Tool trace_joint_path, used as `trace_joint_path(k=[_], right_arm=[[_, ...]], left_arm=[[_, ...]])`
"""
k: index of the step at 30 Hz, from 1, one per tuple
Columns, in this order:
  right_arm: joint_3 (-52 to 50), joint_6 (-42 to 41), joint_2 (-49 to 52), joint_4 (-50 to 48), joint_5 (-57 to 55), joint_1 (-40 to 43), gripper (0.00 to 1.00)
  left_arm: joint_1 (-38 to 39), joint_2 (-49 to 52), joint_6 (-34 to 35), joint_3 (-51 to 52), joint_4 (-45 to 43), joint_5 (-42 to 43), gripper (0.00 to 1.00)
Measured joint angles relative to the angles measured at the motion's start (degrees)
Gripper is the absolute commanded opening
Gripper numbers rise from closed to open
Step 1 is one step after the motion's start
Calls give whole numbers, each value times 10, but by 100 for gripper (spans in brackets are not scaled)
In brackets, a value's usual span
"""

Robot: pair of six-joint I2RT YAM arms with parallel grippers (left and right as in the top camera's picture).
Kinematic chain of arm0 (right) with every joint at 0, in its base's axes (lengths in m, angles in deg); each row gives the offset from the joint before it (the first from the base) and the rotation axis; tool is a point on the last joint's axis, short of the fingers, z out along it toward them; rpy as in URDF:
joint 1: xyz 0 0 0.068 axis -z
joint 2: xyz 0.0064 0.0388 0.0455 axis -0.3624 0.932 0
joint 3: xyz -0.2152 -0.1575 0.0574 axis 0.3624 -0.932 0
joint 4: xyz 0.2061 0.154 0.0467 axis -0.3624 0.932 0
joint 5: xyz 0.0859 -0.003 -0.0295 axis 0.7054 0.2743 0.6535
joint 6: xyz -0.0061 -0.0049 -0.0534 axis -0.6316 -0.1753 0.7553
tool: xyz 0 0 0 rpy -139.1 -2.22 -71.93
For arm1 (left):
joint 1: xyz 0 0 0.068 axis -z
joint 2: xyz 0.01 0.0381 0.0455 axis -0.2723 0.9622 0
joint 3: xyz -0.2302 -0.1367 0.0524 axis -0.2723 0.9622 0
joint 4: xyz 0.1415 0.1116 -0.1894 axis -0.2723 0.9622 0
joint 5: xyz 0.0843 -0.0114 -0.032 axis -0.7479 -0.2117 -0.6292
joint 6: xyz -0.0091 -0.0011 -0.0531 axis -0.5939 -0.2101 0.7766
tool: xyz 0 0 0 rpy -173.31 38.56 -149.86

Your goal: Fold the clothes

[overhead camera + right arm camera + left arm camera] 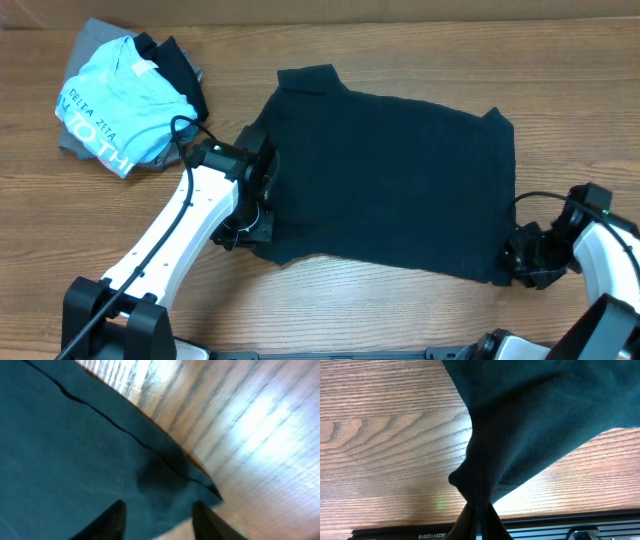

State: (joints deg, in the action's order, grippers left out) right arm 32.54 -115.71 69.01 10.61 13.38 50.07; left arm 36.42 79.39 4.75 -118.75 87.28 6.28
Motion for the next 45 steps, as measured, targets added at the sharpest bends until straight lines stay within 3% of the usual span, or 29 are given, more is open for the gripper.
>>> trace_joint_path(k=[4, 7, 8, 16, 20, 24, 33, 45], right_arm=[[-34, -1, 12, -27, 22, 0, 33], [-42, 2, 16, -35, 30, 0, 7], [-43, 2, 16, -34, 32, 0, 4], [-25, 0, 16, 27, 36, 0, 4], [37, 15, 15, 95, 37, 0, 4], [100, 24, 12, 139, 41, 0, 4], [130, 34, 10, 90, 95, 0, 4], [131, -23, 18, -11, 114, 0, 4]], left_arm=[[0, 0, 0, 0, -2, 0, 4], [0, 0, 0, 0, -3, -1, 4], [0, 0, 0, 0, -4, -1, 4], [0, 0, 0, 0, 3, -2, 4], [0, 0, 0, -5, 32, -15, 4], [0, 0, -8, -19, 4, -20, 4], [0, 0, -45, -28, -137, 2, 4], [0, 0, -103, -29, -290, -5, 4]])
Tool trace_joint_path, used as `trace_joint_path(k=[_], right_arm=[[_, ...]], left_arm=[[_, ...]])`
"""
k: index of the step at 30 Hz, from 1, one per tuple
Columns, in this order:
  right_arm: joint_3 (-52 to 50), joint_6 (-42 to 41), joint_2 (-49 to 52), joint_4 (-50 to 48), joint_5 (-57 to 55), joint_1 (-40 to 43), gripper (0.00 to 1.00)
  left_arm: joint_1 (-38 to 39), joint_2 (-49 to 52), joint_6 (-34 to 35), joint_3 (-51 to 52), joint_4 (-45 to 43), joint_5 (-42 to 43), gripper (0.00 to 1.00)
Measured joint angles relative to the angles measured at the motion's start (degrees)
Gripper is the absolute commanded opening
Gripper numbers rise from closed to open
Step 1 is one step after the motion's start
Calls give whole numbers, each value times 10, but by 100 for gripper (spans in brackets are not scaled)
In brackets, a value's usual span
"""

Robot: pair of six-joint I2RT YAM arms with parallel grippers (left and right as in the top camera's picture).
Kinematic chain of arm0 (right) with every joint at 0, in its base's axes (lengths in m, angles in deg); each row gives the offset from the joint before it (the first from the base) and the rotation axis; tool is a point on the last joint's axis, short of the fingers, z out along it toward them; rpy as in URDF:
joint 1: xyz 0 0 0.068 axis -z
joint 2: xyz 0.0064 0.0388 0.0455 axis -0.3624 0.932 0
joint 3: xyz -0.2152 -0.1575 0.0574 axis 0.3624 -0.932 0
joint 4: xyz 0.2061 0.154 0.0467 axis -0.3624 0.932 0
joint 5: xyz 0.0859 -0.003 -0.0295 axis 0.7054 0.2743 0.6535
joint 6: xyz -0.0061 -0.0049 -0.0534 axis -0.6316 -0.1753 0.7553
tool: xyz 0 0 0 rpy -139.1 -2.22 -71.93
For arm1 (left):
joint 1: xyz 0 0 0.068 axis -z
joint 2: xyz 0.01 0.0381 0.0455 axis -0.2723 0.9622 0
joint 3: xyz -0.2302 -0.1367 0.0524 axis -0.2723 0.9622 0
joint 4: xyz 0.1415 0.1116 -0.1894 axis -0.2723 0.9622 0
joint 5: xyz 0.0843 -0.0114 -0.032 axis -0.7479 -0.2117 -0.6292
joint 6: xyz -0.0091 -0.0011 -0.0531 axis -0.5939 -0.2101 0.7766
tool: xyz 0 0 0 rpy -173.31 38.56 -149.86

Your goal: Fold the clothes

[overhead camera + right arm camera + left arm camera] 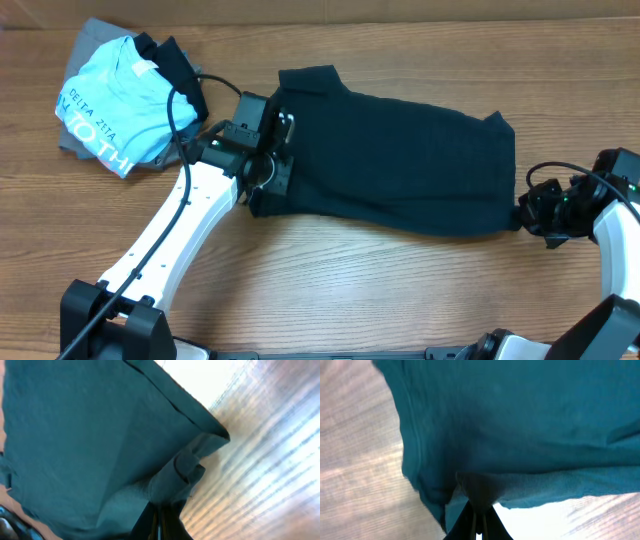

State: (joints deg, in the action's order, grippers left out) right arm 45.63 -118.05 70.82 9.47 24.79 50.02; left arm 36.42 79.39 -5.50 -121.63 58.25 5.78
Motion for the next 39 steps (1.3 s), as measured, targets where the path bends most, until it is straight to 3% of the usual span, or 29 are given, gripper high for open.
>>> trace_joint_path(k=[16, 17, 18, 19, 20, 25, 29, 33, 39], right_arm=[[0, -36, 62, -139, 49, 0, 4], [0, -37, 62, -147, 51, 0, 11], [0, -40, 62, -154, 52, 0, 27], [0, -43, 62, -162, 53, 0, 40], [0, -42, 62, -171, 55, 0, 50], [0, -23, 62, -196, 57, 0, 57], [2, -4, 62, -137, 40, 0, 55], [2, 4, 62, -64, -31, 0, 49], [-9, 7, 62, -62, -81, 0, 57]], left_arm=[[0, 41, -16, 0, -55, -29, 4], [0, 49, -17, 0, -58, -30, 4], [0, 56, -17, 0, -60, -31, 4], [-1, 61, -16, 0, -62, -33, 9], [-2, 66, -16, 0, -65, -36, 19], [-11, 74, -13, 0, -78, -62, 57], [-24, 74, -8, 0, -59, -71, 63], [-39, 74, -7, -1, -2, -74, 61], [-52, 75, -7, 0, 41, -66, 62]])
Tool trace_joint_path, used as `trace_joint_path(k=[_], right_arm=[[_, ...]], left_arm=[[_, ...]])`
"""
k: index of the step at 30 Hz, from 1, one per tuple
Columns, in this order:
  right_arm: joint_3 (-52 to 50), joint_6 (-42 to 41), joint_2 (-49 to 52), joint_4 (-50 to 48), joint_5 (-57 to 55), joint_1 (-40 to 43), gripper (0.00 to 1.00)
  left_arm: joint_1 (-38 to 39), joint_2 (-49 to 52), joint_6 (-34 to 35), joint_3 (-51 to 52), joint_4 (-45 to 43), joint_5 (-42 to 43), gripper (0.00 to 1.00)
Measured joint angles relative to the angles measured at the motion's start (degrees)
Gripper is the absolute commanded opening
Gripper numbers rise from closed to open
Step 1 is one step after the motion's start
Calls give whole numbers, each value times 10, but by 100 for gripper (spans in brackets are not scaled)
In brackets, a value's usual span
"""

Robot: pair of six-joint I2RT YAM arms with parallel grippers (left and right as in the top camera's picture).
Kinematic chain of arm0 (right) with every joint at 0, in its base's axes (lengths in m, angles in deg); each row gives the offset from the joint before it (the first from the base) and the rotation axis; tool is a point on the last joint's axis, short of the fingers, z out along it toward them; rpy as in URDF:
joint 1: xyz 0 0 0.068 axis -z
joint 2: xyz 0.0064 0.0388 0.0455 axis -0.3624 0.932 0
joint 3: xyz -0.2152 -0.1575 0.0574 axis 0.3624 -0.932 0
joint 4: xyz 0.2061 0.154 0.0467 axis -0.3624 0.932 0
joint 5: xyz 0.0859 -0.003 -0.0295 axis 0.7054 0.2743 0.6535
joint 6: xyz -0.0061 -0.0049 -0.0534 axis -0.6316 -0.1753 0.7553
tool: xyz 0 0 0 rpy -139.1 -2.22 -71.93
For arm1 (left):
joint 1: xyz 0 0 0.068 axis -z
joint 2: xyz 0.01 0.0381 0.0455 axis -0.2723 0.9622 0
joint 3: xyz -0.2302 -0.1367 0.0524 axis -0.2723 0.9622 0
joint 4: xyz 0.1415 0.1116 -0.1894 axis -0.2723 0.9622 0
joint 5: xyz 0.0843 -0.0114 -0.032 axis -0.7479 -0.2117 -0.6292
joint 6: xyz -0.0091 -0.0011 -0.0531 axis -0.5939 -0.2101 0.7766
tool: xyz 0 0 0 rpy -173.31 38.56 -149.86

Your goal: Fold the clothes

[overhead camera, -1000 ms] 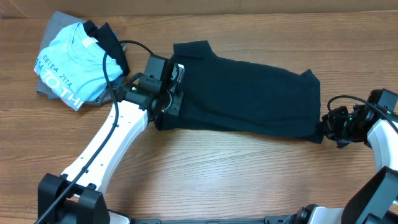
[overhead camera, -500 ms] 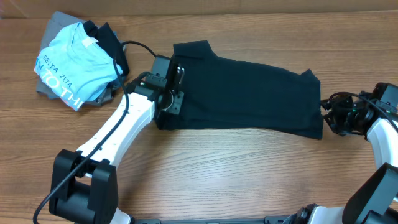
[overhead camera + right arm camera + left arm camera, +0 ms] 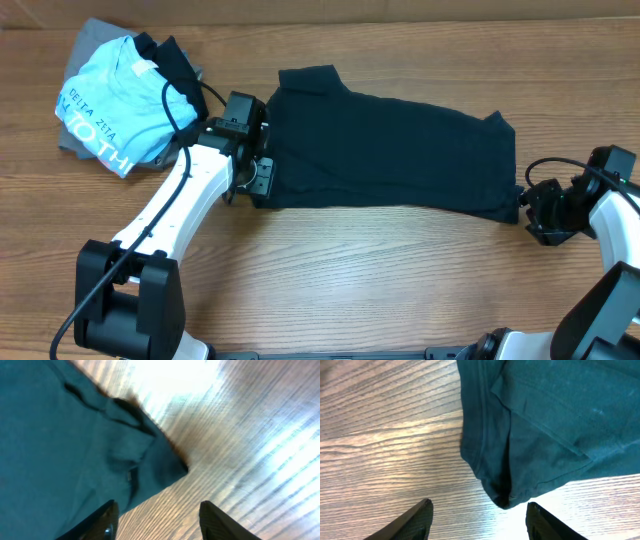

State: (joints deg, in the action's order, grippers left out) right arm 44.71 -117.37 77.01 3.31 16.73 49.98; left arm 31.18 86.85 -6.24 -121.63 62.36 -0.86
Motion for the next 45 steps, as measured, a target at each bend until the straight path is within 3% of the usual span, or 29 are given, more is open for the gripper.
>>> trace_joint_path(k=[11, 12, 13, 14, 15, 16, 22, 25, 27, 29, 30, 33, 39, 40, 42, 44, 45], right_arm=[[-48, 0, 0, -44, -19, 0, 56], [-49, 1, 0, -47, -19, 0, 56], [-50, 1, 0, -50, -19, 0, 55], [-52, 1, 0, -57, -19, 0, 55], [-54, 1, 0, -63, -19, 0, 55], [-57, 0, 0, -69, -19, 0, 55], [-108, 0, 0, -134, -15, -7, 53], [-128, 0, -6, -194, 5, -10, 48], [-142, -1, -6, -229, 29, -11, 35], [-148, 4, -7, -236, 39, -11, 11], [-152, 5, -7, -236, 45, -11, 4], [-157, 3, -5, -203, 57, -11, 4], [-116, 6, -6, -21, 22, -10, 4], [-105, 6, -6, 11, 10, -10, 5], [-84, 3, -6, 57, -9, -10, 38], [-62, 8, -6, 91, -30, -10, 56], [-57, 10, -6, 96, -35, -10, 57]], left_arm=[[0, 2, 0, 101, -88, 49, 63], [0, 2, 0, 108, -101, 52, 58], [0, 2, 2, 116, -118, 58, 46], [0, 2, 4, 121, -135, 61, 34], [0, 2, 5, 126, -152, 63, 14], [0, 2, 5, 129, -166, 65, 4], [0, 2, 8, 134, -162, 61, 4], [-1, 2, 14, 134, -158, 48, 4], [-3, 2, 21, 134, -157, 44, 4], [-8, 2, 26, 134, -156, 42, 4], [-11, 2, 28, 135, -155, 40, 4], [-25, 2, 35, 135, -145, 39, 4], [-62, 2, 39, 131, -92, 38, 4], [-66, 2, 39, 130, -83, 38, 4], [-70, 2, 37, 127, -70, 37, 6], [-70, 2, 36, 123, -64, 36, 24], [-70, 2, 33, 122, -64, 35, 27]])
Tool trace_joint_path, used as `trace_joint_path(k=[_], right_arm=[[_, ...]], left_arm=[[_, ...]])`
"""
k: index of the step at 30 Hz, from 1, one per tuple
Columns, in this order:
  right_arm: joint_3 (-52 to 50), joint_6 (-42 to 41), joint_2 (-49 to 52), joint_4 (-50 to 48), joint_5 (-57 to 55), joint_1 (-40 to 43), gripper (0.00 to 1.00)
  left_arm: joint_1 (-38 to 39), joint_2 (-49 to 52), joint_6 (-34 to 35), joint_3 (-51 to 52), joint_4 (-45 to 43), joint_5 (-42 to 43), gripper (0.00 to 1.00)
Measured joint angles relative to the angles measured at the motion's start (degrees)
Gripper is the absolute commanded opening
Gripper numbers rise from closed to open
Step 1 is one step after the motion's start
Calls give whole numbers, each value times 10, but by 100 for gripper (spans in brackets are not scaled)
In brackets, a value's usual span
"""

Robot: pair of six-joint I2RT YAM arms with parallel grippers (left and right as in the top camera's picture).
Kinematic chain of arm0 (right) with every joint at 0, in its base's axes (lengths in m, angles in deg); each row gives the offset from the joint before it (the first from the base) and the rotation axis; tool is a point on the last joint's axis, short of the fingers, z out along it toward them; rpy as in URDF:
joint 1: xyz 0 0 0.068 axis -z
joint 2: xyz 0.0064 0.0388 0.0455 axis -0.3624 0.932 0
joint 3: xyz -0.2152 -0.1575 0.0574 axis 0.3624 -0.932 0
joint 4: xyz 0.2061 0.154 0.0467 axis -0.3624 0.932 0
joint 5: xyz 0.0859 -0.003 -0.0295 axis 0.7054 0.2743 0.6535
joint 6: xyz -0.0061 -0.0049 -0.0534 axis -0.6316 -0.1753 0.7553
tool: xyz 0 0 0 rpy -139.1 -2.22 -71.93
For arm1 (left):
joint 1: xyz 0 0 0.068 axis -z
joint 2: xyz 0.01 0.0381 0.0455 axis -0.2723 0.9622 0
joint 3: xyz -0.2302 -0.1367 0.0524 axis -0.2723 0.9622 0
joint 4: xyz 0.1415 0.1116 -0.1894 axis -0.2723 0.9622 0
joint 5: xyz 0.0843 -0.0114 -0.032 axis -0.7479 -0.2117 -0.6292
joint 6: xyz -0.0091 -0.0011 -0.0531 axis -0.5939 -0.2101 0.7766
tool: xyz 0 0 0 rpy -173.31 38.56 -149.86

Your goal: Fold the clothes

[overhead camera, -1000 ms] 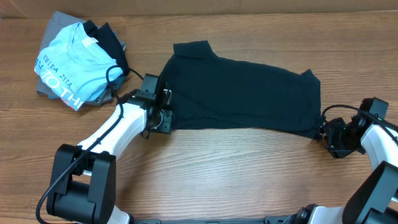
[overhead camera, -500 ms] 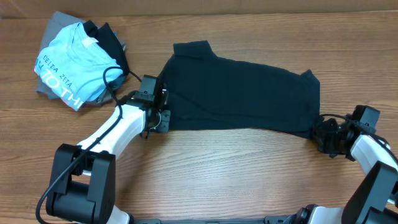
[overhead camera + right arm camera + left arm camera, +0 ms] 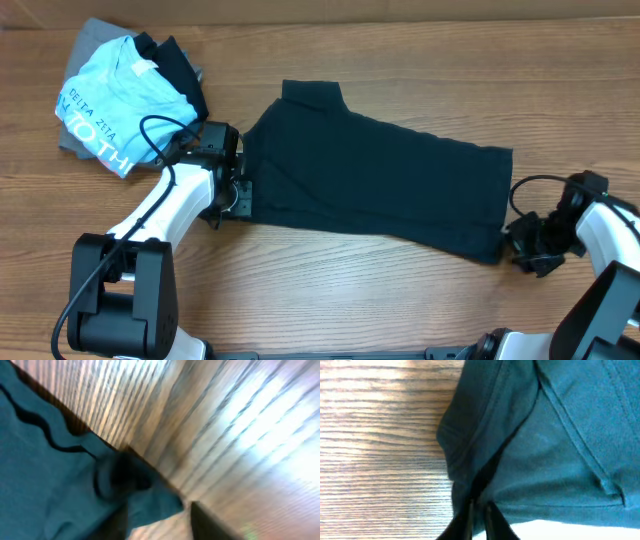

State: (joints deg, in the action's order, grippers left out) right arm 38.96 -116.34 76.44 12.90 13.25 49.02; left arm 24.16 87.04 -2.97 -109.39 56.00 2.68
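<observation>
A dark teal shirt (image 3: 370, 180), folded in half lengthwise, lies slanted across the middle of the wooden table (image 3: 330, 300). My left gripper (image 3: 236, 196) is at its lower left corner. In the left wrist view, that gripper (image 3: 478, 510) has its fingers pinched together on the doubled edge of the shirt (image 3: 545, 460). My right gripper (image 3: 520, 246) is at the lower right corner. In the right wrist view, which is blurred, the gripper (image 3: 160, 516) is open, with the shirt corner (image 3: 150, 502) between its spread fingers.
A pile of clothes (image 3: 125, 95) lies at the back left, close behind the left arm, with a light blue printed shirt on top. A cardboard wall (image 3: 400, 8) runs along the table's far edge. Bare wood shows in front of the shirt.
My left gripper was open beside the lower left corner and is now shut on it. The right gripper, still open, has moved onto the lower right corner. The shirt has shifted and slants more.
First the shirt lay spread out, with my left gripper shut on its near left corner and the right open at the near right. Then both were shut on it and it lay narrower. Then both were open beside the halved shirt. Now the left grips again.
</observation>
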Motion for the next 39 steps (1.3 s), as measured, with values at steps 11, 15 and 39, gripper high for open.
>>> trace_joint_path(k=[11, 15, 39], right_arm=[[7, 54, 0, -5, 31, 0, 54], [7, 68, 0, -12, 52, -1, 40], [52, 76, 0, 33, 135, -4, 48]], left_arm=[[0, 0, -5, -1, 2, -2, 40], [0, 0, -5, -1, 2, -2, 40], [0, 0, -5, -2, 1, -2, 39]])
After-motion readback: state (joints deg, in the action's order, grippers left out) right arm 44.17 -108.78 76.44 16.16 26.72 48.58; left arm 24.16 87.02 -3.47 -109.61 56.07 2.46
